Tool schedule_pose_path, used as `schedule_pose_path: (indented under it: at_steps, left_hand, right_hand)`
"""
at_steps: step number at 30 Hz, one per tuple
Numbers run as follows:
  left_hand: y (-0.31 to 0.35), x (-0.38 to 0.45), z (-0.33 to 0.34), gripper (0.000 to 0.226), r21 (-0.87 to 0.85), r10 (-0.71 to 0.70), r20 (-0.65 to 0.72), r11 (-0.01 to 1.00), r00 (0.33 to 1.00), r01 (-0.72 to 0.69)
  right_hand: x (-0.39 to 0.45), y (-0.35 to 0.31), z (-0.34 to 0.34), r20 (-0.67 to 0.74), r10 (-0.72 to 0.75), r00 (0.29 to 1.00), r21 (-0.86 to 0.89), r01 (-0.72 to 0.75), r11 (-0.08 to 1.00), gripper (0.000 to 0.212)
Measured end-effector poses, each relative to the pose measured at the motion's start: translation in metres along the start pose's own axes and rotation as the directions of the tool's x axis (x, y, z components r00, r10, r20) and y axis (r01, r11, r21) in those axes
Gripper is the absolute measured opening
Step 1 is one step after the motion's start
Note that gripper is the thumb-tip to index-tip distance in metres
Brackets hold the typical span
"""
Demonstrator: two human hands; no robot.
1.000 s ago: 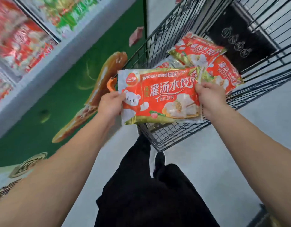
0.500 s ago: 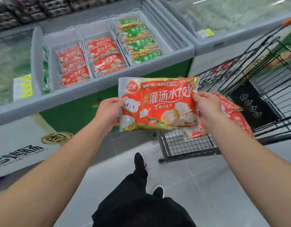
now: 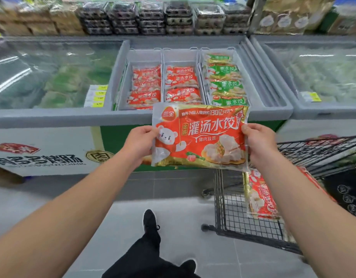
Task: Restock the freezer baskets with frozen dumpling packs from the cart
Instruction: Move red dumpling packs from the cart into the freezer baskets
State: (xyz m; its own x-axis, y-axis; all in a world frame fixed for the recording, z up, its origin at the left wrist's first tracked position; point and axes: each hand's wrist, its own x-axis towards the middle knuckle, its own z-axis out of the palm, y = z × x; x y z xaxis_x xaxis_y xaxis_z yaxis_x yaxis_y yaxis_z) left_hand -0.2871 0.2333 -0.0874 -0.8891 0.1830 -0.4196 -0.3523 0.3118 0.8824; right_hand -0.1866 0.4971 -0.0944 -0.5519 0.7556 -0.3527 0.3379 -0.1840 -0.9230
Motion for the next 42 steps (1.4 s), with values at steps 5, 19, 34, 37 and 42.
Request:
schedule_pose_path:
  at_steps: [5,19,34,37,42]
  left_hand:
    - [0.004,0.045,-0.027,0.025,-0.040,-0.036,-0.021,0.999,0.999,0.035]
    - [0.048,0.256,-0.085,0.012,-0.101,-0.164,0.082,0.980,0.983,0.172]
    - [0.111,0.448,-0.030,0.016,-0.063,-0.283,0.013,0.957,0.959,0.283]
    - [0.128,0.491,-0.004,0.010,-0.036,-0.313,0.014,0.949,0.950,0.314]
    - [0.154,0.562,0.026,0.013,-0.024,-0.363,-0.010,0.932,0.932,0.363]
  right_hand:
    - [0.028,-0.012,0.054,0.015,0.003,1.000,-0.029,-0.002,1.000,0.009]
    - [0.136,-0.071,0.225,0.009,0.030,1.000,-0.109,-0.029,0.994,0.017]
    - [0.343,-0.103,0.323,0.019,0.127,0.992,-0.186,-0.121,0.975,0.023]
    - [0.397,-0.109,0.338,0.008,0.115,0.993,-0.246,-0.110,0.963,0.026]
    - [0.474,-0.123,0.367,0.046,0.138,0.989,-0.319,-0.116,0.941,0.019]
